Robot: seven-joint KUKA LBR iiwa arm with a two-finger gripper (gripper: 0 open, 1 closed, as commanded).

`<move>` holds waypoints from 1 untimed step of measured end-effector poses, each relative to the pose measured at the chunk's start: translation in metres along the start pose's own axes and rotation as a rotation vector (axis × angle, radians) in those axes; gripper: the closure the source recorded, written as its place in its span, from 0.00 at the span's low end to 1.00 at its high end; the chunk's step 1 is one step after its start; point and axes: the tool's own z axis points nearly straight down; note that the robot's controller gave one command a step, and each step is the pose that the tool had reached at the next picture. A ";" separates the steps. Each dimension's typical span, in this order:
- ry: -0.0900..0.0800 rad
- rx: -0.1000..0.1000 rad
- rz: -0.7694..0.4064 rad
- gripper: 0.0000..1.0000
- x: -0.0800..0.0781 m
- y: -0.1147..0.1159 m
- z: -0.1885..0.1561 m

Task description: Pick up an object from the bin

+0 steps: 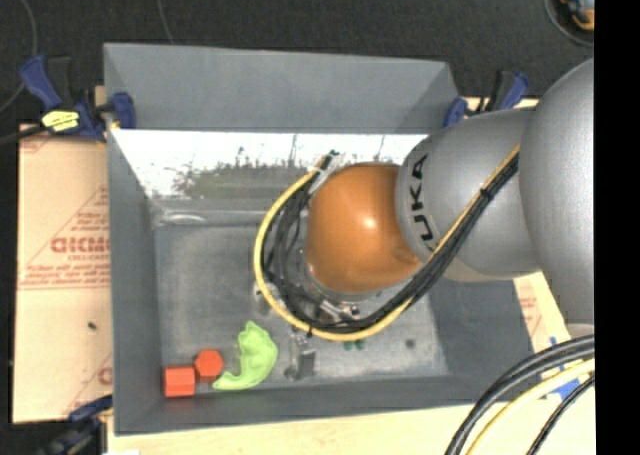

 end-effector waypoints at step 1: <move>-0.008 -0.001 0.206 0.00 -0.024 0.010 -0.006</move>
Offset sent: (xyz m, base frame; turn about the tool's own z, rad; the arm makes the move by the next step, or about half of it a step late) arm 0.0167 0.0443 -0.0486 -0.2234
